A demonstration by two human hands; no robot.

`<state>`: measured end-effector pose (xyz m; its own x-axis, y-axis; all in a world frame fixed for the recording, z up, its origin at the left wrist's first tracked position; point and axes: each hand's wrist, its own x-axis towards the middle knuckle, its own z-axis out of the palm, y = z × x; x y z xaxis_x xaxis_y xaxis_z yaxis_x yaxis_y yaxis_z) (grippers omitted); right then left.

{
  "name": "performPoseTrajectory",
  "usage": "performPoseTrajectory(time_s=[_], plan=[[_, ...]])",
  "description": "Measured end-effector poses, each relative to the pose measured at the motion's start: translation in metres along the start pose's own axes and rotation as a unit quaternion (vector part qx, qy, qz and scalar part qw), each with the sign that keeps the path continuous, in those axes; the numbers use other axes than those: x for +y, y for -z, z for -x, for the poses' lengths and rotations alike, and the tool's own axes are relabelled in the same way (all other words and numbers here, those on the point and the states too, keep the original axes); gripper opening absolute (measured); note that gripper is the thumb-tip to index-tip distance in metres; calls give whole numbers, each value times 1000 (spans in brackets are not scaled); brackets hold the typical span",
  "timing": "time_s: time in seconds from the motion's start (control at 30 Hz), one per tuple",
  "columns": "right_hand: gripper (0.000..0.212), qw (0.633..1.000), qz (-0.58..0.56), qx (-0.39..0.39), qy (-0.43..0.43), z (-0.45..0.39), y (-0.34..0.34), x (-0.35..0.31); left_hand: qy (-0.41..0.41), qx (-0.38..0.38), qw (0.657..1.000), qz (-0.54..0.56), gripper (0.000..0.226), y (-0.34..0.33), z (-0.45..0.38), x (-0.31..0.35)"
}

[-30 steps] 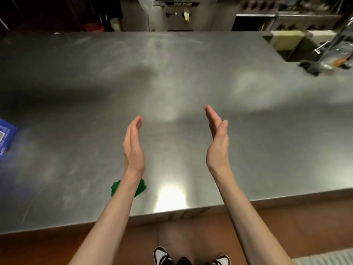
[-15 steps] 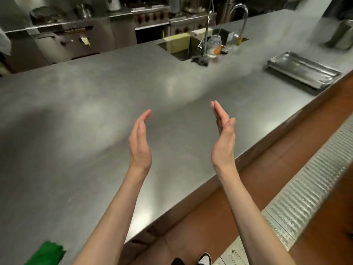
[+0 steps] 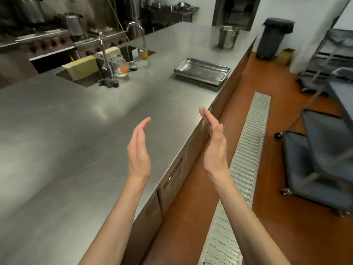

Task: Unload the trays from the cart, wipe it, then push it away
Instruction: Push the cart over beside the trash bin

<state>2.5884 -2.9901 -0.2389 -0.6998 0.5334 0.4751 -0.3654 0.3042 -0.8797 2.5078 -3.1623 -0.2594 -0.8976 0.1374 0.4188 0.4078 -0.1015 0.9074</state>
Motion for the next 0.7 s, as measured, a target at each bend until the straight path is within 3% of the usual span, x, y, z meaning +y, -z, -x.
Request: performPoseTrajectory(time_s=[0.37,0.57,0.7], plan=[[64,985,95,145,-21,-58,125,26,20,-155,985,72,52,-181,-56,-23],[47,959,139,237,-67,-105,178,49,20,-251,963,95,56,-276,-96,-38],[53,939,140,308,-63,-135,198,68,15,-305,946,104,57,-328,-124,-52]])
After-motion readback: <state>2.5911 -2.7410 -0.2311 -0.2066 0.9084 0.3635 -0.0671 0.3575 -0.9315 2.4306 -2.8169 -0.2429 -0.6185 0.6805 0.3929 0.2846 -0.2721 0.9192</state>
